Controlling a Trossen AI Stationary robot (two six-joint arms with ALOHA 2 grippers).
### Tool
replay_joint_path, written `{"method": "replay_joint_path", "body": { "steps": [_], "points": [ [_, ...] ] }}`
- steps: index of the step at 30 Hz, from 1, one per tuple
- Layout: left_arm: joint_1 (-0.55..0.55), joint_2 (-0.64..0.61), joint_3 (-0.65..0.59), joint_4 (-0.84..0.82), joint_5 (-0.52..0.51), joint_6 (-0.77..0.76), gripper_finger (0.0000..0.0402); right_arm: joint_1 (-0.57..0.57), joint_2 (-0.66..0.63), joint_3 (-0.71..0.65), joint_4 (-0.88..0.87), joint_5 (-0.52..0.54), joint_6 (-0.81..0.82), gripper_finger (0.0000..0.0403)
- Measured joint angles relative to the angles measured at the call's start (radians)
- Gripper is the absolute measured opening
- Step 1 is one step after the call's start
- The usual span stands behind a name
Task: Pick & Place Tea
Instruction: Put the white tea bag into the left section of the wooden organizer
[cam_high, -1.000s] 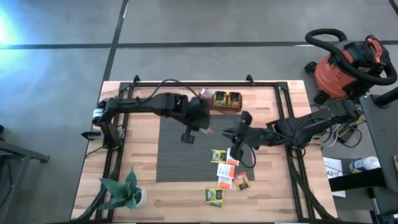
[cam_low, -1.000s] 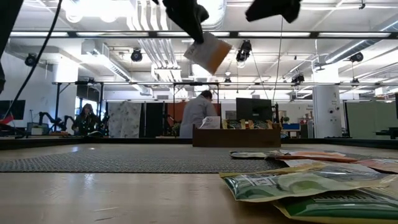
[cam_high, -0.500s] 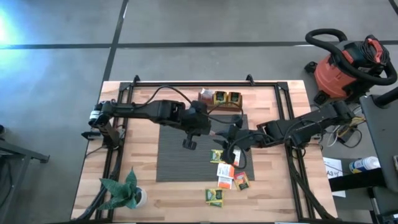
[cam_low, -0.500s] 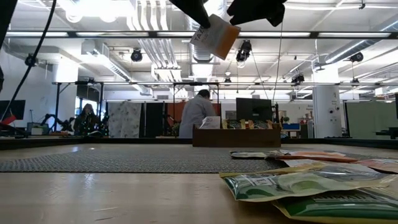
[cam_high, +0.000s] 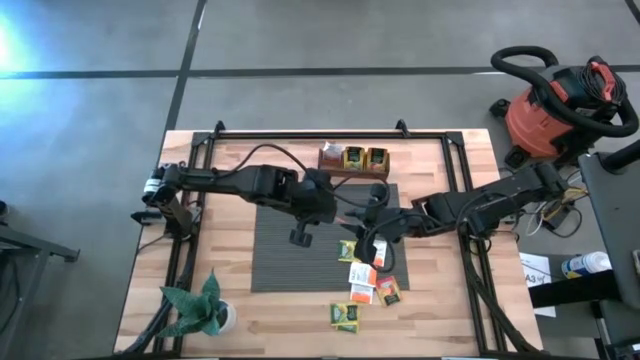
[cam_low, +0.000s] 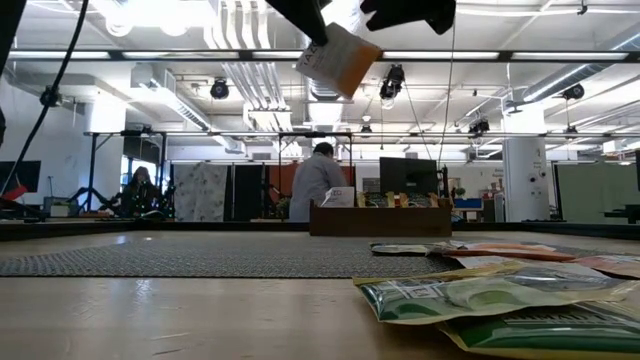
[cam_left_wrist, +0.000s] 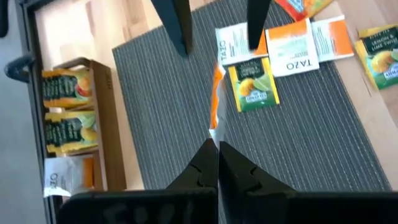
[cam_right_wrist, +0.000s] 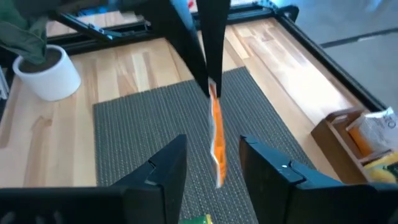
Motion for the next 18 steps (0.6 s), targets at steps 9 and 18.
{"method": "replay_joint_path", "body": {
  "steps": [9,18],
  "points": [
    [-0.014,0.001,-0.001,-0.006,0.002,-0.009,0.0000,0.000,0.032,0.015,0.001,-0.004,-0.045,0.0146],
    [-0.034,0.001,-0.001,0.028,0.025,-0.014,0.0000,0.000,0.122,0.030,0.004,-0.011,-0.037,0.0146]
  ]
}}
